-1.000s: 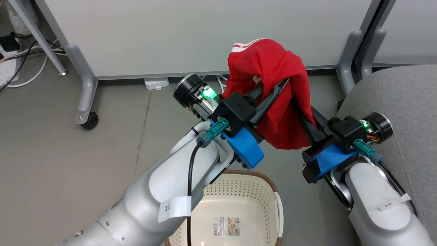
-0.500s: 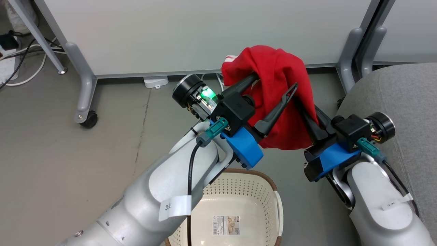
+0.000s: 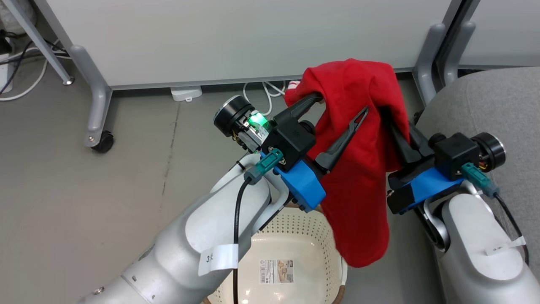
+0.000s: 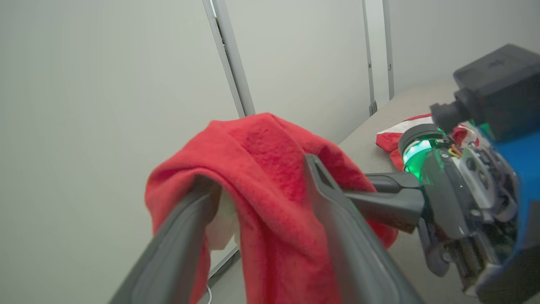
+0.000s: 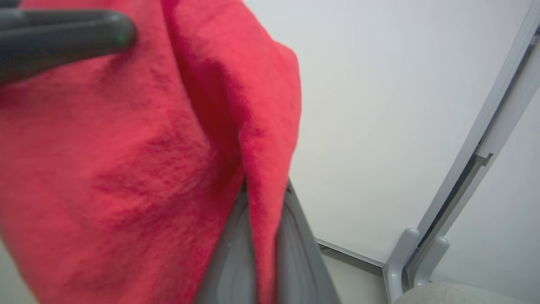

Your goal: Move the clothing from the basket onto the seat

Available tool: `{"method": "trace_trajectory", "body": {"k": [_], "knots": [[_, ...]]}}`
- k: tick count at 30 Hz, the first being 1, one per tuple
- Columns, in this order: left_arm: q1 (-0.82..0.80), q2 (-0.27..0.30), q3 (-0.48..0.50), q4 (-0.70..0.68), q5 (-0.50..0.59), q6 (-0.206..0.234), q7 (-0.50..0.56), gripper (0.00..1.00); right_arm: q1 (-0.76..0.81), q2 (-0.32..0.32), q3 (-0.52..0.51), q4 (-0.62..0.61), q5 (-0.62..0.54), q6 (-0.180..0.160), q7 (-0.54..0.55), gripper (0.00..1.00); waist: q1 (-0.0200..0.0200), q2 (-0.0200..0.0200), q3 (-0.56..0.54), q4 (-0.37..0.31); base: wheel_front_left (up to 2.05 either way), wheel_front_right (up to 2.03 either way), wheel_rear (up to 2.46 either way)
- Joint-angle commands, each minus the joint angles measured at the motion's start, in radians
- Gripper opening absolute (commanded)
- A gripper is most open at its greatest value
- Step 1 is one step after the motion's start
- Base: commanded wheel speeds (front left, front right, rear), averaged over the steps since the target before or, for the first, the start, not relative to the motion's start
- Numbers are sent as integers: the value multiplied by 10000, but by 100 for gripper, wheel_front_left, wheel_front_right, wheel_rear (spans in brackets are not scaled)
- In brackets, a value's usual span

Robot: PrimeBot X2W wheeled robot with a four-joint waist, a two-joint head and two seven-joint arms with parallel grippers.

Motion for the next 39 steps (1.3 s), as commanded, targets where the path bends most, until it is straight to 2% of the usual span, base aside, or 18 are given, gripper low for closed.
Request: {"method": "trace_trajectory", "body": {"k": [1, 12, 24, 39], "knots": [[101, 6, 21, 15, 19, 38, -45, 100, 124, 15, -40, -47, -26, -2, -3, 0, 0, 0, 74, -51, 0, 0, 0], [-167, 69, -2, -32, 146, 58, -46, 100, 27, -53, -1259, -491, -82, -2, -4, 0, 0, 0, 924, -743, 0, 0, 0], [-524, 126, -178, -30, 347, -15, -38, 100, 145, -61, -2972, -996, -130, -2, -6, 0, 0, 0, 1761, -1942, 0, 0, 0], [-640, 81, -578, -55, 595, -101, -37, 100, 1129, 269, -4681, -1628, -181, -2, -6, 0, 0, 0, 2496, -3317, 0, 0, 0]]}}
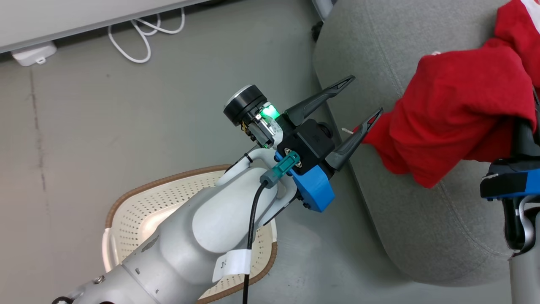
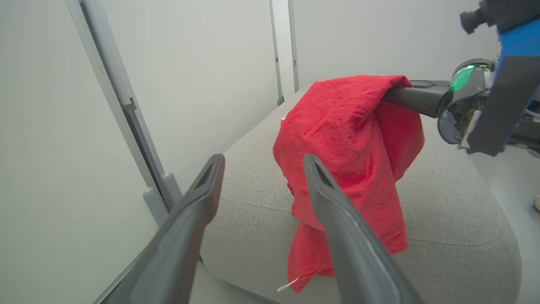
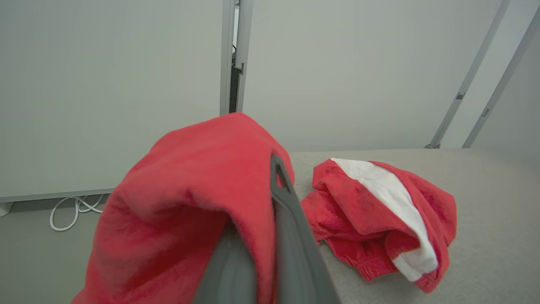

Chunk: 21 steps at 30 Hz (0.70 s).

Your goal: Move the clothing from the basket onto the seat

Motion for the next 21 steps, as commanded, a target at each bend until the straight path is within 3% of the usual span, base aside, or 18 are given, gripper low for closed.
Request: {"method": "trace_trajectory", "body": {"k": [1, 21], "knots": [[-173, 40, -37, 6, 36, -12, -25, 100, 88, 37, -47, -61, -60, -2, -9, 0, -1, 0, 174, -209, 0, 0, 0], [-366, -25, -594, 225, 97, -169, -27, 100, 1152, 795, -848, -171, 132, -2, -9, 0, -1, 0, 640, -1458, 0, 0, 0]]}}
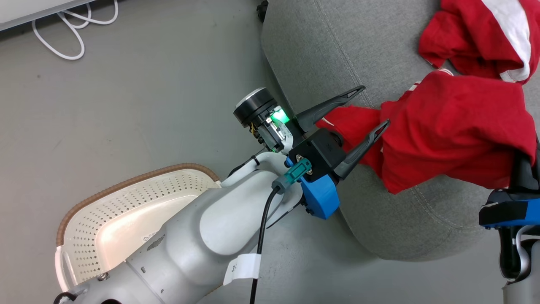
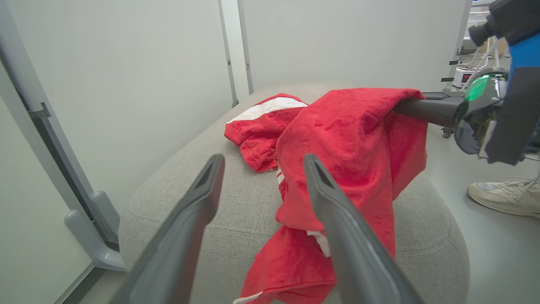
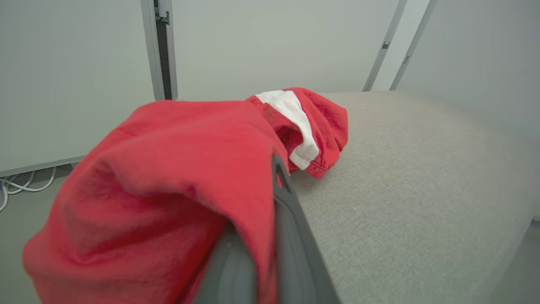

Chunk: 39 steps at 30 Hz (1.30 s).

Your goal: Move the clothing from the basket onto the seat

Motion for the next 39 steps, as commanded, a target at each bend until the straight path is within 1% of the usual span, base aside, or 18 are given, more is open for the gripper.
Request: {"method": "trace_trajectory", "body": {"k": [1, 11, 14, 15, 16, 20, 23, 26, 29, 35, 39], "knots": [[-140, 7, -43, 16, -3, -39, -27, 100, 114, 65, -35, -47, 16, -2, -9, 0, -1, 0, 11, -35, 0, 0, 0], [-28, -26, -41, 18, -94, -75, -26, 100, 51, 109, 82, 79, -25, -2, -9, 0, -1, 0, -165, -77, 0, 0, 0], [-2, -29, 0, -19, -108, -71, -26, 100, -125, -45, 280, 40, -114, -1, -9, 0, -1, 0, -206, -39, 0, 0, 0], [10, -34, 35, -42, -106, -57, -27, 100, -299, -215, 465, 22, -161, -2, -9, 0, -1, 0, -214, -16, 0, 0, 0], [10, -34, 35, -42, -106, -57, -27, 100, -299, -215, 465, 22, -161, -2, -9, 0, -1, 0, -214, -16, 0, 0, 0], [46, -15, 155, -73, -73, 18, -27, 100, -846, -618, 927, -80, -252, -2, -9, 0, -1, 0, -147, 7, 0, 0, 0], [9, 98, 210, -93, -9, 41, -26, 100, -1578, -1014, 1310, -256, -325, -2, -9, 0, -1, 0, 43, 28, 0, 0, 0], [-150, 199, 207, -73, 77, 35, -25, 100, -2499, -1553, 1636, -379, -343, -2, -9, 0, -1, 0, 314, 74, 0, 0, 0], [-328, 274, 252, -91, 115, 73, -17, 100, -3605, -2134, 1668, -503, -249, -2, -9, 0, -1, 0, 674, 134, 0, 0, 0], [-711, 473, 222, -195, 263, 95, 107, 100, -5824, -3235, 750, -490, -22, -2, -9, 0, -1, 0, 1508, 297, 0, 0, 0], [-933, 566, 195, -335, 348, 132, 204, 100, -6796, -3966, -2, -81, 180, -2, -6, 0, -1, 0, 2069, 376, 0, 0, 0]]}}
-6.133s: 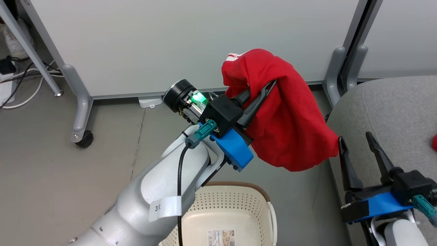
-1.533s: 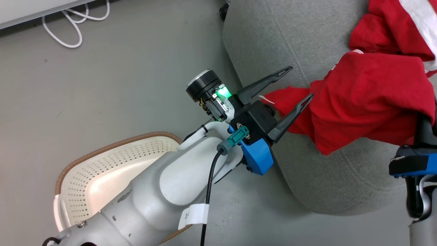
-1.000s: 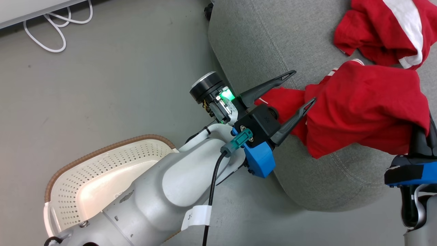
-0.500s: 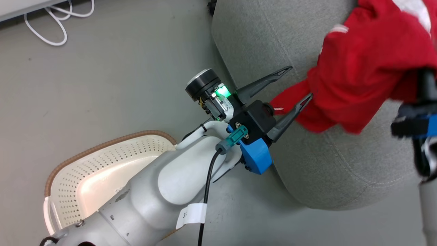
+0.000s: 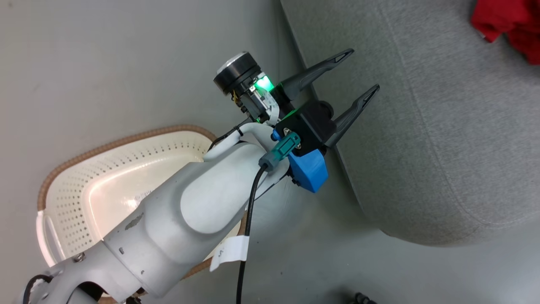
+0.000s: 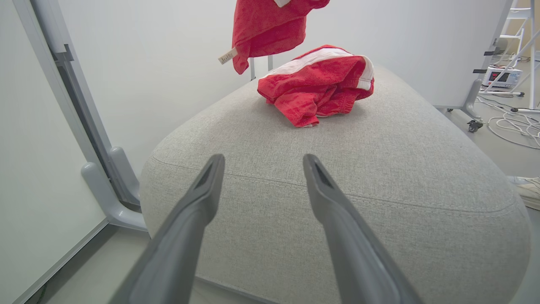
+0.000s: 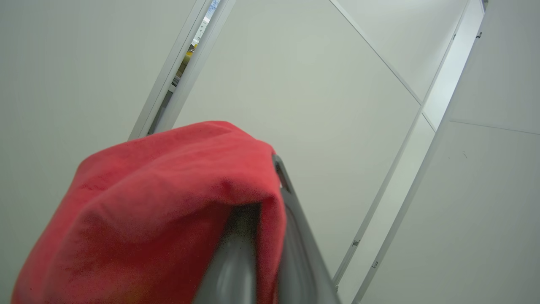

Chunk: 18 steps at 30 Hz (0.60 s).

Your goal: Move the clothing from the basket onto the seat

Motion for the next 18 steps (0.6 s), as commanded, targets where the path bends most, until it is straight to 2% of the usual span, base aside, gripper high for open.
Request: {"method": "trace_trajectory", "body": {"k": [1, 4, 7, 18], "knots": [[-230, 66, 12, -93, 100, 41, 44, 100, -287, -338, -222, 274, 70, -1, -2, 0, -1, 0, 495, 107, 0, 0, 0], [-445, 139, -3, -228, 179, 58, 126, 100, -567, -738, -598, 926, 185, -2, -2, 0, -1, 0, 925, 138, 0, 0, 0], [-653, 181, -20, -349, 227, 63, 171, 100, -483, -801, -854, 1732, 213, -2, -2, 0, -1, 0, 1291, 162, 0, 0, 0], [-1064, 159, -162, -445, 299, 59, 129, 100, 810, 280, -1380, 3614, -237, -1, -2, 0, -1, 0, 1934, 355, 0, 0, 0]]}}
